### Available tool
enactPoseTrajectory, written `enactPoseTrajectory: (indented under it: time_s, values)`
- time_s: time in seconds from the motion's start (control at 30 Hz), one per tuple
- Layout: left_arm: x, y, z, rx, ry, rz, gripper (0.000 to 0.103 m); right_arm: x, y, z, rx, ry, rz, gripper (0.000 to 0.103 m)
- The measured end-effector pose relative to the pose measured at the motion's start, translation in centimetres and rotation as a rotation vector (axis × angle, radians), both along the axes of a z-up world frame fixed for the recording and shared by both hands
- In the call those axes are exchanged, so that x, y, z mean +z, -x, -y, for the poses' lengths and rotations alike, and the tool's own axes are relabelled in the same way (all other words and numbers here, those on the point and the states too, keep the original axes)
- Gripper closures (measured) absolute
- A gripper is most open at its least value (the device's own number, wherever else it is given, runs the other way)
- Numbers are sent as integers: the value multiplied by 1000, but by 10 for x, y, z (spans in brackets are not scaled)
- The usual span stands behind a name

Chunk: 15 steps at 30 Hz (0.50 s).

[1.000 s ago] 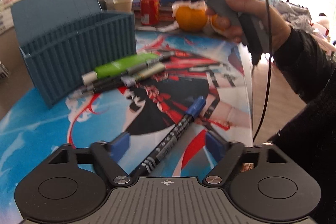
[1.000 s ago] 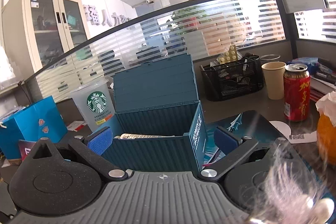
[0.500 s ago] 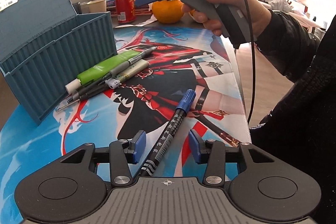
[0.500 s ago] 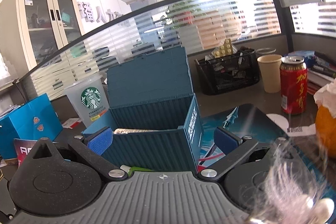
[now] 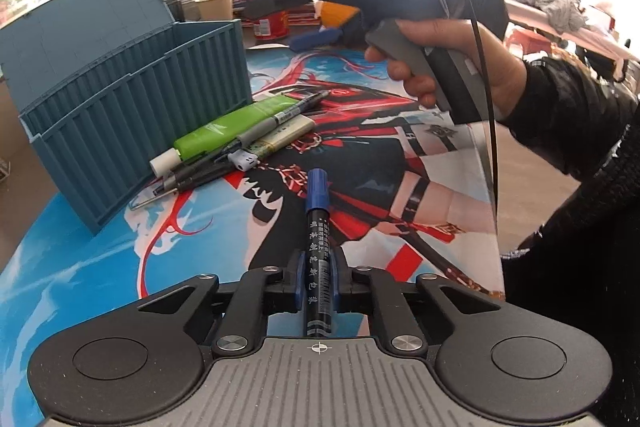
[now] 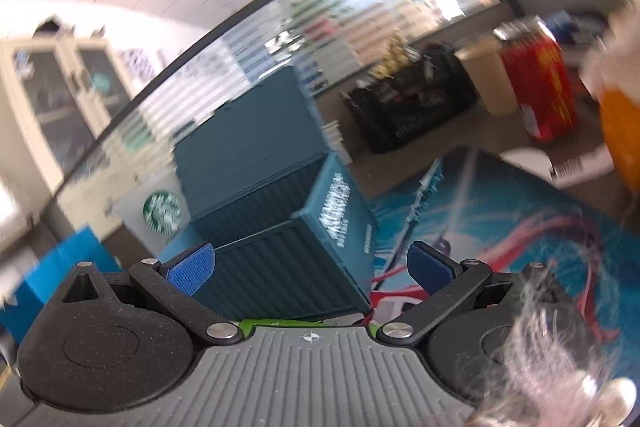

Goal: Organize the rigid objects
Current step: 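Grasp the blue-capped black marker with the left gripper, then carry the marker to the teal box and lower it inside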

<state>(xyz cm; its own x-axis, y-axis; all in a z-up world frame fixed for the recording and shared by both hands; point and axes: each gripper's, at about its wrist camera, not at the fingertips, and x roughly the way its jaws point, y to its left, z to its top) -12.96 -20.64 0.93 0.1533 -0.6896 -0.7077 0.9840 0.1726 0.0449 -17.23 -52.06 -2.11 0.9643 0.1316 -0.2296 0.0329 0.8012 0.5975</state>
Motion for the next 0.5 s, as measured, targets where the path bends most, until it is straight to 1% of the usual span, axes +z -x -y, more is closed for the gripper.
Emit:
enactPoseTrajectory:
  time_s: [0.13, 0.23, 0.3, 0.33, 0.5]
  values:
    - [1, -2, -1, 16, 15, -4, 92, -16, 2, 15, 2, -101, 30, 0]
    - [6, -4, -1, 35, 39, -21, 92, -16, 6, 21, 8, -141, 86, 0]
    - [14, -4, -1, 32, 56, -20, 92, -16, 8, 22, 9, -152, 98, 0]
    - [19, -4, 0, 32, 62, -6, 92, -16, 9, 22, 19, -151, 108, 0]
    - [52, -11, 4, 29, 98, 50, 92, -12, 12, 16, 41, -108, 141, 0]
